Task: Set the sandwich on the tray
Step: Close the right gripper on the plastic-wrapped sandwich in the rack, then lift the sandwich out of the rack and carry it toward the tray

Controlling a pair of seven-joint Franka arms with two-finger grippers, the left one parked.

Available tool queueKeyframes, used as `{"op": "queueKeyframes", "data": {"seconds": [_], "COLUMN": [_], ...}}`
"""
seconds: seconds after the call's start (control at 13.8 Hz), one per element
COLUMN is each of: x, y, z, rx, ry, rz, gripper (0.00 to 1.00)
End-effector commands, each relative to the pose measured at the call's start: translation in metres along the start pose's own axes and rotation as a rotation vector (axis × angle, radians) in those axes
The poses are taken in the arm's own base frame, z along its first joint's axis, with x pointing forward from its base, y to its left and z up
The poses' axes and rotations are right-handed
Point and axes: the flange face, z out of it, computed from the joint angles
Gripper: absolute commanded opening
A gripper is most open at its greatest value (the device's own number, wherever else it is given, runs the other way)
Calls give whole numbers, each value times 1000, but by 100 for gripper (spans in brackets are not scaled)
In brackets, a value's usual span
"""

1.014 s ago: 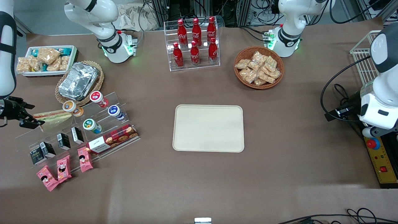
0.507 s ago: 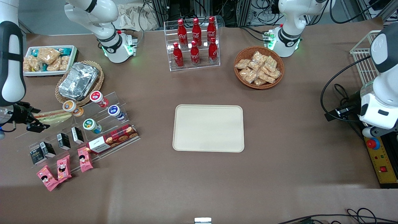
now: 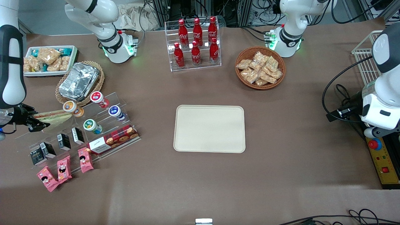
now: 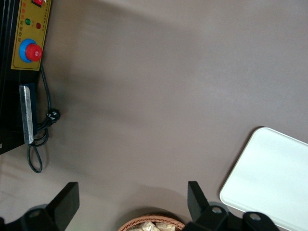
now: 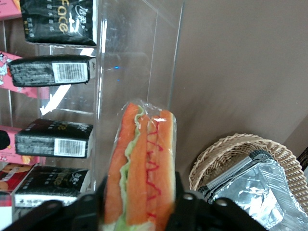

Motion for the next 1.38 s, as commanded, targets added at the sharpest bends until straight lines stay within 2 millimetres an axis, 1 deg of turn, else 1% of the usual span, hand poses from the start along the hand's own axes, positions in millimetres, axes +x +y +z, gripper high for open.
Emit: {"op": "queueKeyframes", "data": {"seconds": [0.0, 0.07, 0.14, 0.36, 0.43, 0.51, 0.58, 0.65, 0.72, 0.8, 0.87, 0.94, 1.01, 1.09, 1.23, 1.3], "x": [1, 1, 4, 9, 10, 7, 0, -10, -21, -28, -43, -60, -71, -82, -119, -141], "y": [0, -1, -3, -7, -10, -14, -20, -27, -38, -43, -54, -69, -80, -91, -122, -138], "z": [-5, -10, -20, -56, -72, -86, -99, -114, -127, -141, -149, -156, -159, -161, -163, -169], "rx": [26, 32, 41, 76, 89, 98, 97, 99, 95, 89, 68, 57, 52, 56, 50, 59], "ry": [6, 14, 32, 99, 126, 142, 153, 163, 167, 162, 143, 145, 153, 153, 164, 178], "rz": [-14, -24, -36, -205, -217, -234, -278, -346, -399, -425, -496, -611, -711, -755, -841, -883], "gripper": [34, 34, 34, 35, 35, 36, 37, 37, 37, 37, 37, 37, 37, 37, 37, 37]}}
